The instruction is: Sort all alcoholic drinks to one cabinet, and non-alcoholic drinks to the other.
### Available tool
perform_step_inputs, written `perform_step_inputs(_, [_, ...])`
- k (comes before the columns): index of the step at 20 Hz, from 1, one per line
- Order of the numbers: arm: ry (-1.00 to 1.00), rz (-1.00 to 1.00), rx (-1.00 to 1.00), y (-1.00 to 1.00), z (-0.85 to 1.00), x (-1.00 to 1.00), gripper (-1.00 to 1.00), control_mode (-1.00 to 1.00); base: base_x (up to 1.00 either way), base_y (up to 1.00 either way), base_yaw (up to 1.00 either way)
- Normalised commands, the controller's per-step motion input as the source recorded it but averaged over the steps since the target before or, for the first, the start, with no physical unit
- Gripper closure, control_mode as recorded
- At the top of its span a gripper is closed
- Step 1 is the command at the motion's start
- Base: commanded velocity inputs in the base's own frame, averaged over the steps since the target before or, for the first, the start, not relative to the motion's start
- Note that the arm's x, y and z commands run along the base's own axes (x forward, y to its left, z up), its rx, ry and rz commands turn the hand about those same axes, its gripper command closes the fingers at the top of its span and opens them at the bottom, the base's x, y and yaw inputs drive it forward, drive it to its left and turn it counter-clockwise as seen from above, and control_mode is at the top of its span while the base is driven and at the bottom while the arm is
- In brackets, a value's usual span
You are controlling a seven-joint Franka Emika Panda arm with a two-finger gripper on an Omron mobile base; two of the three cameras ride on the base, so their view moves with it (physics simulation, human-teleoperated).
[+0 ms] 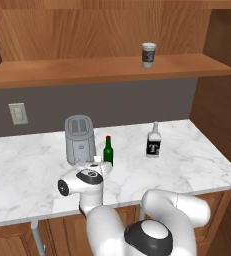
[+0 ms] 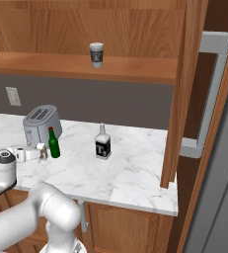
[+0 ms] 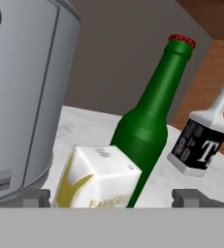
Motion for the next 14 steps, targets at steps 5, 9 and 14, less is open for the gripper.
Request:
perform_step_inputs(5, [0.00,0.03,0.00,0.00,0.00,0.09,-1.00,-1.00,0.00,0.00,0.00])
perform_step_inputs(9, [0.00,0.02,0.00,0.00,0.00,0.09,-1.00,-1.00,0.00,0.00,0.00])
perform_step_inputs(14, [0.00,0.02,0.00,0.00,0.00,0.04,-1.00,-1.00,0.00,0.00,0.00])
